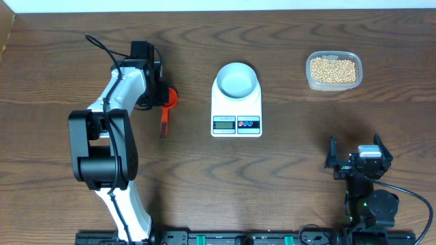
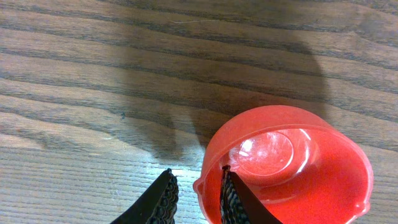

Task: Scoop item into bowl and weigh 50g on scale
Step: 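Lower the left gripper and close it on the red scoop's rim, then lift the red scoop with the left gripper toward the scale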

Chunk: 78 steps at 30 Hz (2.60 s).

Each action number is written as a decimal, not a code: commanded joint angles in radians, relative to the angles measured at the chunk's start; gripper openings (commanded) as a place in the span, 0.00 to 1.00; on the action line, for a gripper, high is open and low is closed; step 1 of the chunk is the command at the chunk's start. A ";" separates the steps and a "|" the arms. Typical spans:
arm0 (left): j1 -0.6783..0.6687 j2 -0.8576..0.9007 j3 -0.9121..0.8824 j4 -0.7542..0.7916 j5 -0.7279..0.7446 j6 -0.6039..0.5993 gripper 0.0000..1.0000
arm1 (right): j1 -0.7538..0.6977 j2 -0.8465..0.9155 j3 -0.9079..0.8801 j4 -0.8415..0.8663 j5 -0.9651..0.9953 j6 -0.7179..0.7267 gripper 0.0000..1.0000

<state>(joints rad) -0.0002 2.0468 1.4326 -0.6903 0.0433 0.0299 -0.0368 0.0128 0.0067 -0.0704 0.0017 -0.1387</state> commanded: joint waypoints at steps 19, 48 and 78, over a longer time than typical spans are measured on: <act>0.005 0.013 -0.015 0.013 0.002 -0.028 0.22 | 0.005 -0.003 -0.001 -0.004 0.014 0.011 0.99; 0.005 0.006 -0.014 0.019 0.002 -0.031 0.07 | 0.005 -0.003 -0.001 -0.004 0.014 0.011 0.99; 0.006 -0.416 -0.014 -0.090 0.002 -0.068 0.07 | 0.005 -0.003 -0.001 -0.004 0.014 0.011 0.99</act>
<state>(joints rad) -0.0002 1.6562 1.4212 -0.7635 0.0467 -0.0074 -0.0368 0.0128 0.0067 -0.0704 0.0013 -0.1387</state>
